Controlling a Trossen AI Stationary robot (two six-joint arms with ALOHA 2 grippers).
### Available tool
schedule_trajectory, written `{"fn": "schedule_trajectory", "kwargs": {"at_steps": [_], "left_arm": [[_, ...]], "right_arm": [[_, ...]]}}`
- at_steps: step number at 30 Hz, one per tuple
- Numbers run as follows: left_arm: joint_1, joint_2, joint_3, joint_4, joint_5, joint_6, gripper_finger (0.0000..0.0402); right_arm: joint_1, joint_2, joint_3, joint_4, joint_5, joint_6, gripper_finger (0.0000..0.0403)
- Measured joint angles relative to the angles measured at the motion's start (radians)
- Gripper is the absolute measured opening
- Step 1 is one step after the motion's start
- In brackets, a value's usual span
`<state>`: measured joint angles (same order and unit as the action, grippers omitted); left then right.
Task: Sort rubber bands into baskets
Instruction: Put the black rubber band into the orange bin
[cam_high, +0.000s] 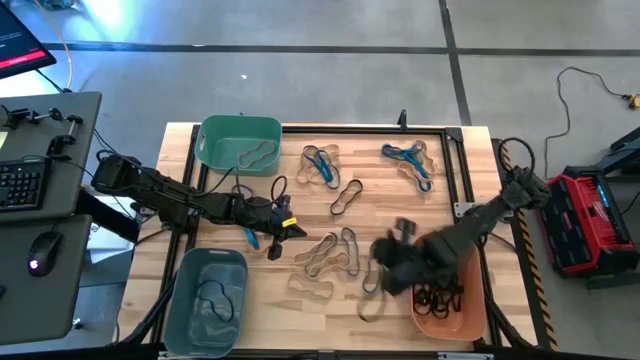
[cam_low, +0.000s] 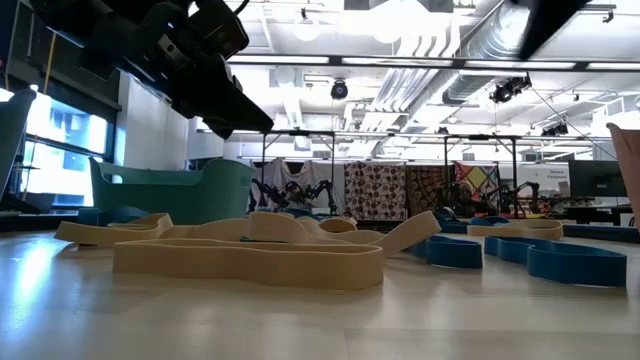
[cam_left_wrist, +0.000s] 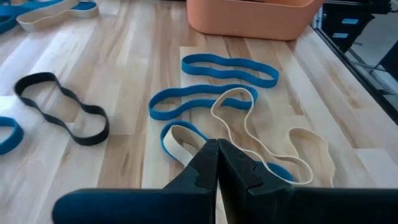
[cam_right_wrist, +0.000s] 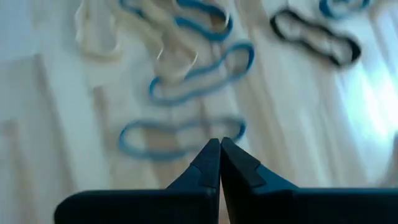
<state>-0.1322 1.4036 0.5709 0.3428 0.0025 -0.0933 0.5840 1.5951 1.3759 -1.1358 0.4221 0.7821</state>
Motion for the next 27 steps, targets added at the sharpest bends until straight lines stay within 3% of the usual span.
{"fn": "schedule_trajectory", "kwargs": {"at_steps": [6, 13, 16, 22, 27], "left_arm": [[0.0, 0.0, 0.0, -0.001, -0.048, 0.0, 0.0013], [0.0, 0.0, 0.0, -0.01, -0.048, -0.003, 0.0017], [0.0, 0.0, 0.0, -0.013, -0.048, -0.007, 0.0017], [0.0, 0.0, 0.0, -0.013, -0.048, -0.008, 0.0017], [0.002, 0.0, 0.0, -0.01, -0.048, -0.011, 0.0017]], "right_arm": [[-0.221, 0.0, -0.121, 0.25, -0.078, -0.311, 0.0], [-0.478, 0.0, -0.298, 0.523, -0.191, -0.547, 0.0], [-0.59, 0.0, -0.346, 0.578, -0.193, -0.57, 0.0], [-0.785, 0.0, -0.425, 0.672, -0.236, -0.452, 0.0007], [-0.866, 0.017, -0.482, 0.772, -0.259, -0.411, 0.0066]]}}
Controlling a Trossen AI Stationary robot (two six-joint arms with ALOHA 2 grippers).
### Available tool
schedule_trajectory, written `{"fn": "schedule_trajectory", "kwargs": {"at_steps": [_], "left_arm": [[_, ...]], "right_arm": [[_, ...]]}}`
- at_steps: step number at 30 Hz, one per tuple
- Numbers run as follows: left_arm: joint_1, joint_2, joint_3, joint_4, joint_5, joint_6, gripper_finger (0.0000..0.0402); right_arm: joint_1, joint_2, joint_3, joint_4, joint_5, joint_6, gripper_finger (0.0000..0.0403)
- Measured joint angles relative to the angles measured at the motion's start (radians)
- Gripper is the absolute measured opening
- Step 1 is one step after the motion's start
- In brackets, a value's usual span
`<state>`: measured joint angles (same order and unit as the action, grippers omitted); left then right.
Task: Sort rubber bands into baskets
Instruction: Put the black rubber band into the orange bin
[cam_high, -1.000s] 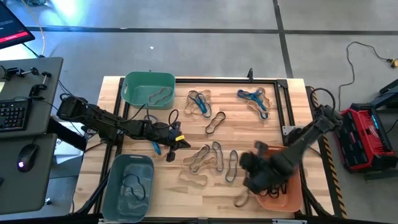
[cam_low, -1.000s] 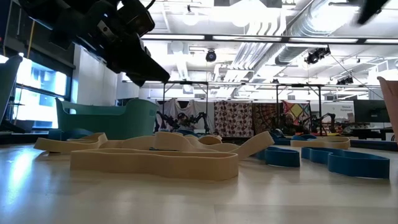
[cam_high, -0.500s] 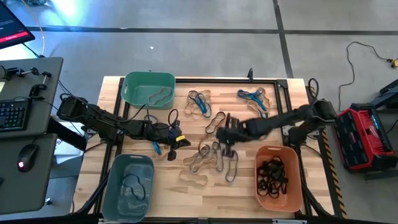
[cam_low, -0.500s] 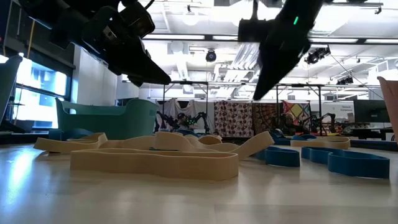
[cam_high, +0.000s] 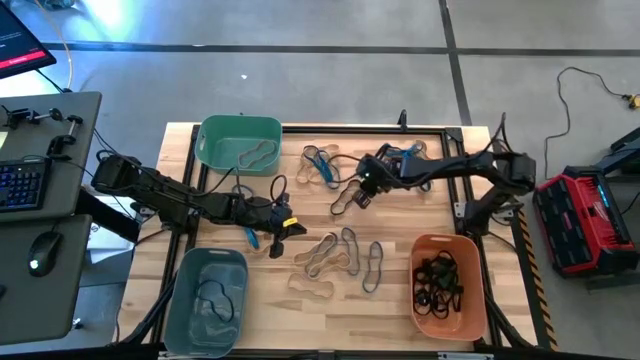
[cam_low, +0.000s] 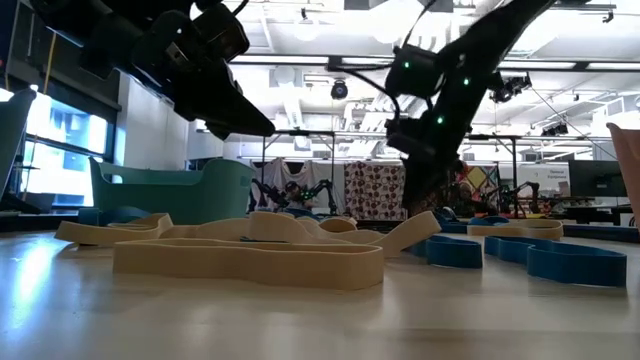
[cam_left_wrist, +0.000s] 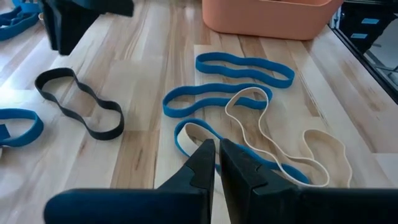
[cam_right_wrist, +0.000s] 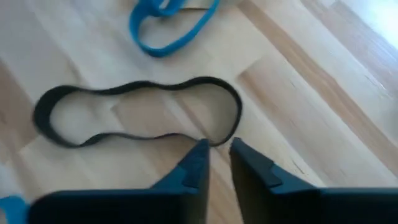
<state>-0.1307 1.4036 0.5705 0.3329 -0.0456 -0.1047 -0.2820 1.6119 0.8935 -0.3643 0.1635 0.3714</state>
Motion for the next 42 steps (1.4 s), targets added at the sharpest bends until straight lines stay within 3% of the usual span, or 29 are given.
{"fn": "schedule_trajectory", "kwargs": {"at_steps": [6, 11, 16, 21, 23, 32, 42], "left_arm": [[-0.003, 0.0, -0.001, 0.0, 0.0, 0.001, 0.0017], [-0.003, 0.0, -0.001, -0.001, 0.0, 0.001, 0.0017], [-0.003, 0.0, -0.001, -0.002, 0.0, 0.001, 0.0017], [-0.003, 0.0, -0.001, -0.007, 0.0, 0.001, 0.0017], [-0.003, 0.0, -0.001, -0.007, 0.0, 0.001, 0.0017], [-0.003, 0.0, -0.001, -0.008, 0.0, 0.002, 0.0017], [-0.003, 0.0, -0.001, -0.009, 0.0, 0.021, 0.0017]], "right_arm": [[-0.02, 0.047, -0.012, 0.107, 0.0, 0.009, 0.0163], [-0.035, 0.122, -0.012, 0.161, 0.035, 0.014, 0.0187], [-0.054, 0.183, -0.008, 0.186, 0.064, 0.037, 0.0144], [-0.043, 0.182, -0.007, 0.191, 0.06, -0.002, 0.0034], [-0.031, 0.169, 0.0, 0.175, 0.069, -0.032, 0.0011], [0.085, 0.008, 0.121, -0.053, 0.162, -0.04, 0.0002], [0.381, -0.206, 0.274, -0.395, 0.326, 0.141, 0.0001]]}}
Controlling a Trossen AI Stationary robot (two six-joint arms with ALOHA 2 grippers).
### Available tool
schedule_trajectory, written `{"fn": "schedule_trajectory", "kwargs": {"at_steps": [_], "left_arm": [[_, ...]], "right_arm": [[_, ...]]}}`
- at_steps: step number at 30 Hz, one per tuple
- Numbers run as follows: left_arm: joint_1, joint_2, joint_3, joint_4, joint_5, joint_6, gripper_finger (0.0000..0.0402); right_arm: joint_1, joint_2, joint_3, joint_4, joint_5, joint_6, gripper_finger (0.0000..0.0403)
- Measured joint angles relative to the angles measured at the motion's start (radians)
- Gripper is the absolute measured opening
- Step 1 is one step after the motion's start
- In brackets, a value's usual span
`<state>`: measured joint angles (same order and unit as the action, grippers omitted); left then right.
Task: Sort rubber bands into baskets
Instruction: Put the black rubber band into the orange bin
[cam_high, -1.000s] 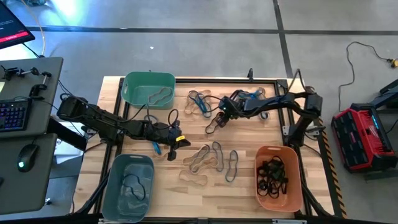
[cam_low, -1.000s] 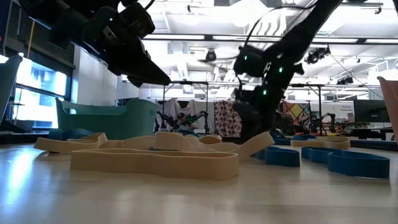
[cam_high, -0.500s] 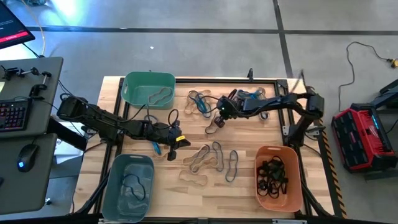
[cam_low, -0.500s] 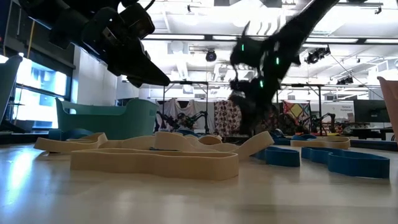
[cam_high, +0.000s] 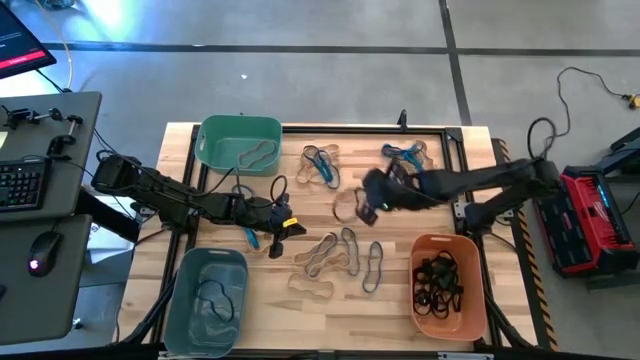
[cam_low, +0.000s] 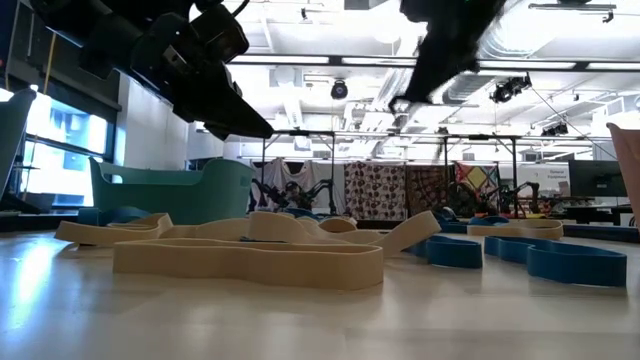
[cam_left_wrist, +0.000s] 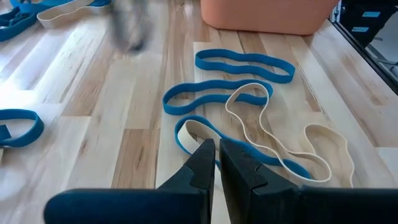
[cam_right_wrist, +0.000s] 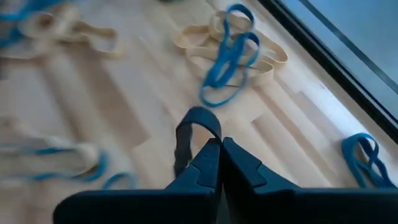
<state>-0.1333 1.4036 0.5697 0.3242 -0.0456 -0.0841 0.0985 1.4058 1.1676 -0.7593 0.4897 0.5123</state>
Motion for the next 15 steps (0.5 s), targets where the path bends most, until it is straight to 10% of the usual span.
{"fn": "schedule_trajectory", "kwargs": {"at_steps": [15], "left_arm": [[0.001, 0.0, 0.0, -0.003, 0.0, 0.029, 0.0017]], "right_arm": [[0.558, -0.045, 0.184, -0.476, 0.044, 0.64, 0.0]]}}
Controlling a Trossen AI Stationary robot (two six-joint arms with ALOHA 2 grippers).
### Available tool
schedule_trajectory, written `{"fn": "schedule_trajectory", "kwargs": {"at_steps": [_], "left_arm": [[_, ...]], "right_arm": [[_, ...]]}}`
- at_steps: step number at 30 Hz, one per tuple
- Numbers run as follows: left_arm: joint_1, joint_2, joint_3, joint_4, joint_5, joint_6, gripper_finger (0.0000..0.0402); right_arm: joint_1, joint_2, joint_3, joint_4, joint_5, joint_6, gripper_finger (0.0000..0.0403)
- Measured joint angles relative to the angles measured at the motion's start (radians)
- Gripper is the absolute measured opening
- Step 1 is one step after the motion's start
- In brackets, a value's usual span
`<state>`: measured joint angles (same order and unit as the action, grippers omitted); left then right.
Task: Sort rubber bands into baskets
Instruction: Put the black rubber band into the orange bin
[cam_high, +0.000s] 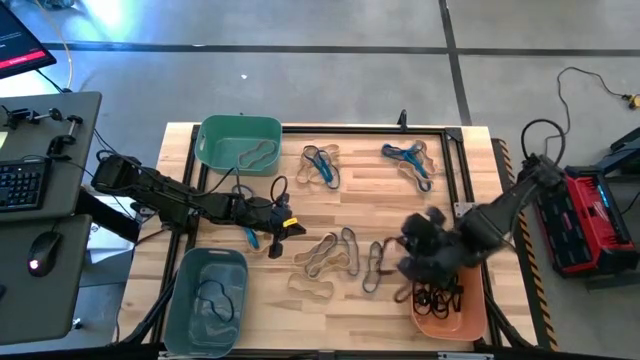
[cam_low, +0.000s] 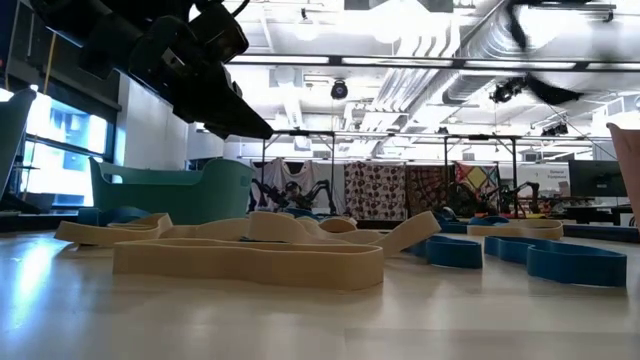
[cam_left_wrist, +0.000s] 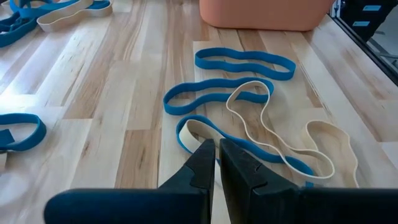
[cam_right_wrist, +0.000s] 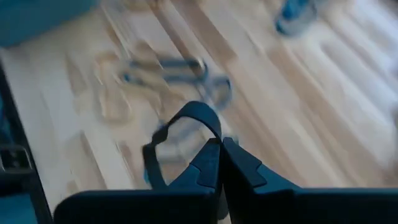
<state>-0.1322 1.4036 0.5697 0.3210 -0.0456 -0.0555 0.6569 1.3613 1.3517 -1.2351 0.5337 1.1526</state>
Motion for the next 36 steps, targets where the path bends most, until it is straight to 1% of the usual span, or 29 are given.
{"fn": "schedule_trajectory", "kwargs": {"at_steps": [2, 4, 6, 9, 13, 15, 19, 21, 24, 27, 29, 31, 36], "left_arm": [[0.0, 0.0, 0.0, 0.0, 0.0, 0.0, 0.0017], [0.0, 0.0, 0.0, 0.0, 0.0, 0.0, 0.0017], [0.0, 0.0, 0.0, 0.0, 0.0, 0.0, 0.0017], [0.0, 0.0, 0.0, 0.0, 0.0, -0.003, 0.0017], [0.0, 0.0, 0.0, 0.0, 0.0, -0.003, 0.0017], [0.0, 0.0, 0.0, 0.001, 0.0, -0.003, 0.0017], [0.0, 0.0, 0.0, 0.007, 0.0, -0.003, 0.0017], [0.0, 0.0, 0.0, 0.007, 0.0, -0.003, 0.0017], [0.0, 0.0, 0.0, 0.007, 0.0, -0.001, 0.0017], [0.0, 0.0, 0.0, 0.006, 0.0, -0.002, 0.0017], [0.0, 0.0, 0.0, 0.006, 0.0, -0.003, 0.0017], [0.0, 0.0, 0.0, 0.006, 0.0, -0.002, 0.0017], [0.001, 0.0, 0.0, 0.02, 0.0, -0.002, 0.0017]], "right_arm": [[0.046, 0.0, 0.002, -0.107, -0.037, 0.136, 0.0], [0.085, 0.0, 0.0, -0.22, -0.098, 0.272, 0.0], [0.118, 0.0, -0.014, -0.301, -0.165, 0.374, 0.0], [0.163, 0.0, -0.042, -0.337, -0.264, 0.47, 0.0], [0.213, 0.001, -0.111, -0.275, -0.347, 0.5, 0.0], [0.231, 0.001, -0.159, -0.203, -0.388, 0.499, 0.0], [0.258, 0.001, -0.261, -0.056, -0.504, 0.512, 0.0], [0.267, 0.001, -0.31, -0.003, -0.541, 0.523, 0.0], [0.278, 0.001, -0.368, 0.037, -0.576, 0.523, 0.0], [0.282, 0.001, -0.392, 0.036, -0.613, 0.537, 0.0004], [0.282, 0.001, -0.386, 0.028, -0.623, 0.536, 0.0017], [0.282, 0.002, -0.358, -0.009, -0.624, 0.533, 0.0039], [0.264, 0.002, -0.246, -0.155, -0.608, 0.531, 0.0111]]}}
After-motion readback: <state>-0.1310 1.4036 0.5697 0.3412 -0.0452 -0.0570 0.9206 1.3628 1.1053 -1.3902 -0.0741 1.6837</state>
